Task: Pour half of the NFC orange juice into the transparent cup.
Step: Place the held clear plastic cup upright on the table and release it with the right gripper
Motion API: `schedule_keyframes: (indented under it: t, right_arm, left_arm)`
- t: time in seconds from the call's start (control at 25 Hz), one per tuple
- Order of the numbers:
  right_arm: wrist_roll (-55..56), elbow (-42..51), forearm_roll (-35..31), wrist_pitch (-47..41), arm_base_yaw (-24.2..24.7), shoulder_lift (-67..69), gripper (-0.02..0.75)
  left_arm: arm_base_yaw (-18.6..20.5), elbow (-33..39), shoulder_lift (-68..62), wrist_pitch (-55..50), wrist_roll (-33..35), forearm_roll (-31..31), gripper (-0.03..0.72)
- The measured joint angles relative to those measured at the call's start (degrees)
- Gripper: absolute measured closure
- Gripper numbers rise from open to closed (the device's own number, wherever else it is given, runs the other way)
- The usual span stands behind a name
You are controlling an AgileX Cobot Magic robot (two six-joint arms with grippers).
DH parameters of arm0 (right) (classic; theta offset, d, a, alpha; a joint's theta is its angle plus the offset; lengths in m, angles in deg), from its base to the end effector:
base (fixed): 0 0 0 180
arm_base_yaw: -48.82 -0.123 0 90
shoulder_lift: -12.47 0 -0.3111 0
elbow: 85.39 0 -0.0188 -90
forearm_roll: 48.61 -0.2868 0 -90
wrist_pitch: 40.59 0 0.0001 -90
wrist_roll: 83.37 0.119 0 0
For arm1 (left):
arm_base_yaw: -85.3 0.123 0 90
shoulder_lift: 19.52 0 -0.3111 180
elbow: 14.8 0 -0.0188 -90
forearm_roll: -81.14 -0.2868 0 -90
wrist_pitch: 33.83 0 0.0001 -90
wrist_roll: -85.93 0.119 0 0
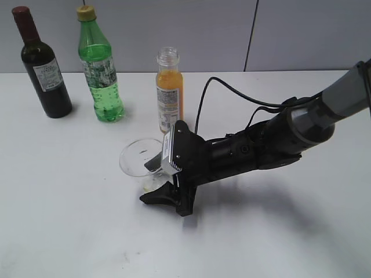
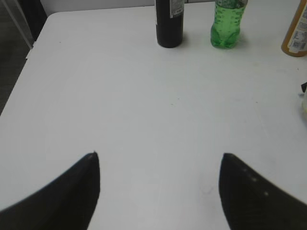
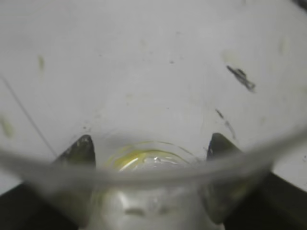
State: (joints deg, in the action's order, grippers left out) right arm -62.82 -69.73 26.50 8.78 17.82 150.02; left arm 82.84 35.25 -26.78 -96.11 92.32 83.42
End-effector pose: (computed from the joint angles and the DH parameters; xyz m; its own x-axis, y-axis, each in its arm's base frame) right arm 0.3247 0.2969 0.0266 0.1521 -0.4908 -0.8579 -0.9881 -0.0553 -0.1436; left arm 0.0258 -0.0053 0.2743 -0.4841 0.1137 -0.8676 0.1190 0.9909 0.0635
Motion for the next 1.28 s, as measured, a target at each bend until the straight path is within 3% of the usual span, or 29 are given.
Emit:
schedule_keyframes:
  t: [0.2, 0.32, 0.64, 0.88, 1.28]
  right_arm:
    - [2.44, -0.18, -0.18, -3.04, 0.0, -0.73, 0.128]
    - [5.72, -0.27, 2.11, -7.21, 0.0, -2.25, 0.121]
    - [19.09, -0.44, 14.04, -10.94, 0.11, -5.39, 0.159]
    - [33.14, -0.39, 27.46, -12.97, 0.48, -8.52, 0.165]
    - [44.62, 0.3, 29.38, -13.14, 5.03, -19.86, 0.165]
  left_arm:
    - [0.0, 0.0, 0.0, 0.0, 0.0, 0.0, 0.101]
    - [0.0, 0.0, 0.0, 0.0, 0.0, 0.0, 0.101]
    - [0.0, 0.0, 0.0, 0.0, 0.0, 0.0, 0.101]
    - [0.0, 0.0, 0.0, 0.0, 0.0, 0.0, 0.101]
    - [0.0, 0.0, 0.0, 0.0, 0.0, 0.0, 0.101]
